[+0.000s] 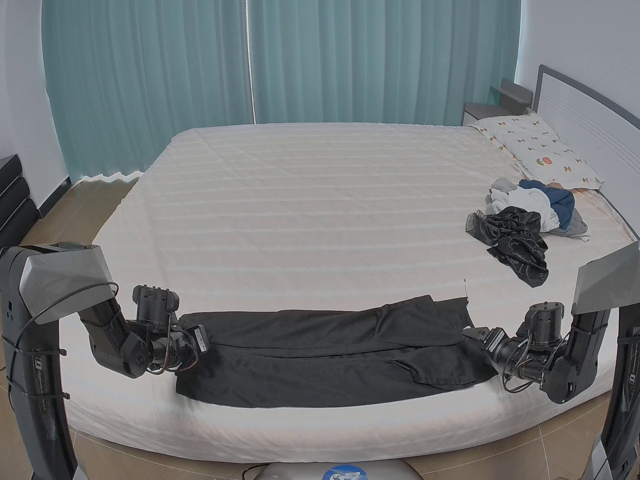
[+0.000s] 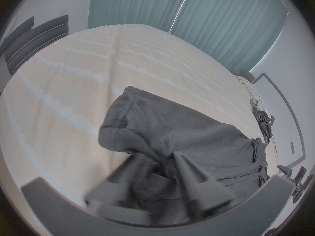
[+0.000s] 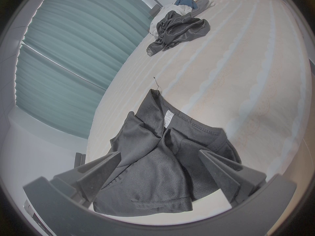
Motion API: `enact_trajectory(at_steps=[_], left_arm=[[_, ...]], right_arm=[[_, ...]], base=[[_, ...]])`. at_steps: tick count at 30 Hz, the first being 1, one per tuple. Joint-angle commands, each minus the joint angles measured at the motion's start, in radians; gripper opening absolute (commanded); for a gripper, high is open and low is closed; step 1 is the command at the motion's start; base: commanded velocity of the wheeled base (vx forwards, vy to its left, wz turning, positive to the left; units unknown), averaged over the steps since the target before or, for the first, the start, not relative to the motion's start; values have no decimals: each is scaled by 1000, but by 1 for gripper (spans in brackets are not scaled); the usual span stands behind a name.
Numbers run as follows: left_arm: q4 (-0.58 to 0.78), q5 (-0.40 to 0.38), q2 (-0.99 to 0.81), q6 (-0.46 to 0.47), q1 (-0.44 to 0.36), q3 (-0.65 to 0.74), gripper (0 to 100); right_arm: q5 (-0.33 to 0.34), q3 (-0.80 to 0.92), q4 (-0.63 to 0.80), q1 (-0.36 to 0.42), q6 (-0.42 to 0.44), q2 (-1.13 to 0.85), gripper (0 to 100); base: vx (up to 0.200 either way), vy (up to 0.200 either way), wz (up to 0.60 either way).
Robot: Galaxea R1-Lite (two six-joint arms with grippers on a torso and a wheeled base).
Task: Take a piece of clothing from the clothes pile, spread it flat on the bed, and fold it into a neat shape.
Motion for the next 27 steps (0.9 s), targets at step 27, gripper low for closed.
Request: enact_trajectory(at_steps=[27], left_arm=[[50,106,-34,-83,-47,-69,0]], right_arm=[[2,11,-2,0,3,-3,100]], base=[[-44,0,0]])
